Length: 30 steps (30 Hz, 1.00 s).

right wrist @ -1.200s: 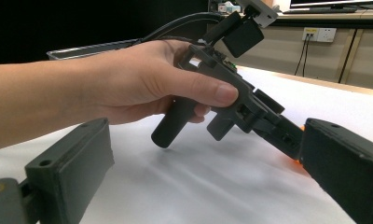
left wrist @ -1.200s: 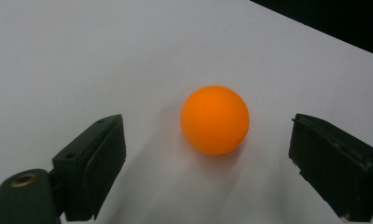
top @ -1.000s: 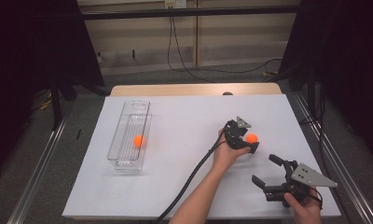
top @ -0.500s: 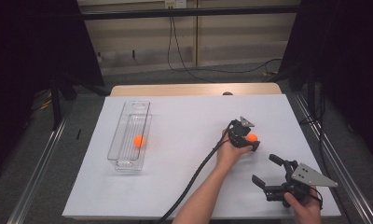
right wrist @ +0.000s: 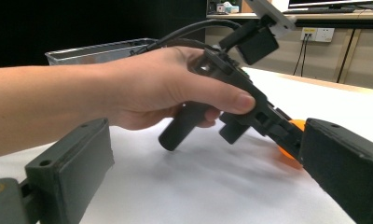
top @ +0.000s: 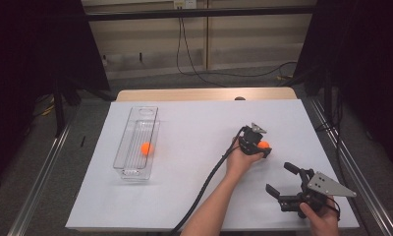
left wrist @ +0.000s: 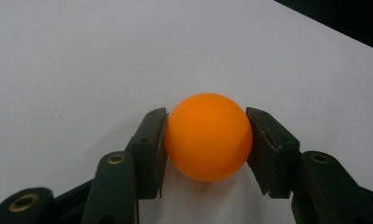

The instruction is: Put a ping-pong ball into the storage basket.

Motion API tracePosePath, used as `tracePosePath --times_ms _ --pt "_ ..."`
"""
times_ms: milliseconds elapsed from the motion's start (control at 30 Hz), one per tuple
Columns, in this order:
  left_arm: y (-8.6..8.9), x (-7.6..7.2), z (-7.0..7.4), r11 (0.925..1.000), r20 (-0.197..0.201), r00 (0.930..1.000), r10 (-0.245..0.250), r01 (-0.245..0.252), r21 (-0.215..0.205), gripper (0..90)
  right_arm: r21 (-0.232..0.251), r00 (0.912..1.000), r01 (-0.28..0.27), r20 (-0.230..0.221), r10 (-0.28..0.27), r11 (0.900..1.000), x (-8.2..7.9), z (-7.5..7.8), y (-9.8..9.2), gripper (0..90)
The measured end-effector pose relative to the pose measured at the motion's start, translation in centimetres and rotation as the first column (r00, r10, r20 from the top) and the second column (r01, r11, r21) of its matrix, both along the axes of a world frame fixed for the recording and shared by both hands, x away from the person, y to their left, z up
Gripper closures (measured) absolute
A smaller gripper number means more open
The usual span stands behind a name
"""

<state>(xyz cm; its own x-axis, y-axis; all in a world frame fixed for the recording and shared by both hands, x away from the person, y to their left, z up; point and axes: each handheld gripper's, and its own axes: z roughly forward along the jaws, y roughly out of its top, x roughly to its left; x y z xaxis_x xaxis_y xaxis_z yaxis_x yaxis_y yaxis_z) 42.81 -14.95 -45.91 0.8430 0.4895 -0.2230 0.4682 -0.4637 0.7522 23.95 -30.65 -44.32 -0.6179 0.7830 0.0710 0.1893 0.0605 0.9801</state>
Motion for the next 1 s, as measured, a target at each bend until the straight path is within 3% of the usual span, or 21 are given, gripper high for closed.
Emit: tracePosePath --times_ms 100,333,467,1000 --pt "0.6 -0.1 0.2 0.9998 -0.014 0.9999 0.0 -0.001 -0.022 51.0 0.0 1.0 0.0 0.001 0.0 1.0 0.0 0.0 0.0 2.2" --pt "1.9 -0.4 0.7 0.9996 -0.013 0.9998 -0.017 0.017 -0.023 51.0 -0.002 1.0 0.0 0.002 0.0 1.0 0.0 0.0 0.1 2.2" --pt "2.6 -0.4 0.7 0.9996 -0.038 0.9991 -0.021 0.02 -0.022 51.0 -0.004 1.0 0.0 0.001 0.001 1.0 0.0 0.0 0.1 2.2" --pt "4.5 -0.9 1.2 0.9995 -0.03 0.9992 -0.025 0.025 -0.018 50.9 -0.003 1.0 -0.001 0.005 0.001 1.0 0.0 0.0 0.2 2.2"
